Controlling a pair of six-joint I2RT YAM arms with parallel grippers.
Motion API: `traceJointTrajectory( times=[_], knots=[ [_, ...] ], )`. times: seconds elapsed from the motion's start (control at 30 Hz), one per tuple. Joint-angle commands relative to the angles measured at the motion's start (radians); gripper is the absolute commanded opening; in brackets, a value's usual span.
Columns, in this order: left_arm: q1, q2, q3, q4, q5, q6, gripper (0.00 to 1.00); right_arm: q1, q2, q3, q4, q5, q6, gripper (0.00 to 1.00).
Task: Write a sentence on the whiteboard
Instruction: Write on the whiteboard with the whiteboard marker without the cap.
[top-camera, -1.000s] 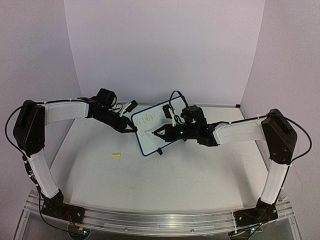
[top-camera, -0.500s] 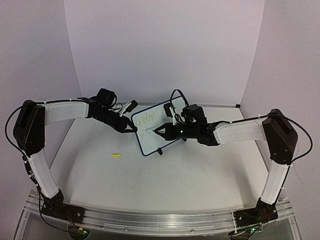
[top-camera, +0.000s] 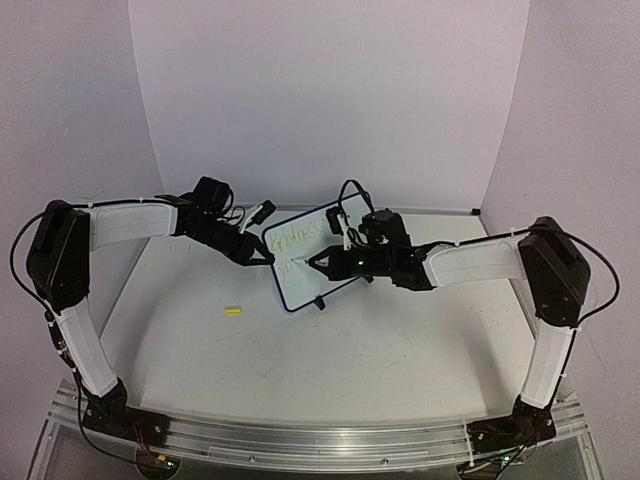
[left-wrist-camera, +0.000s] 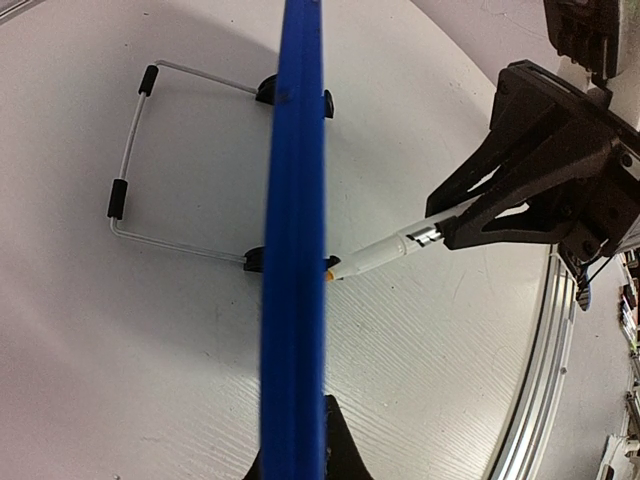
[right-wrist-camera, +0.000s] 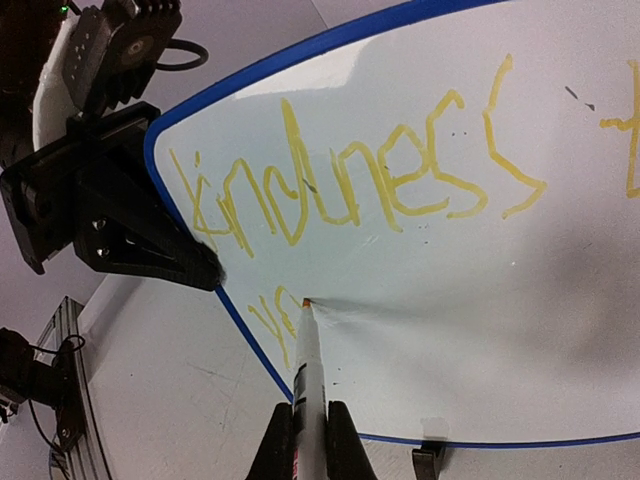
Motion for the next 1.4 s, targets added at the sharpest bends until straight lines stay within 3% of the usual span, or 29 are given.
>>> traceJointTrajectory(
  times=[0.0, 0.5, 1.37],
  knots=[
    [-0.002, 0.007, 0.049, -0.016, -0.002, 0.013, 0.00, -0.009, 0.020, 0.034, 0.007, 0.024, -0.006, 0.00],
    [-0.002, 0.007, 0.051, -0.015, -0.002, 0.013, 0.00, -0.009, 0.011, -0.039, 0.000, 0.029, 0.003, 0.00],
    [-0.002, 0.006, 0.051, -0.017, -0.004, 0.013, 0.00, -0.024, -0.046, 0.047, -0.030, 0.096, -0.023, 0.00]
  ],
)
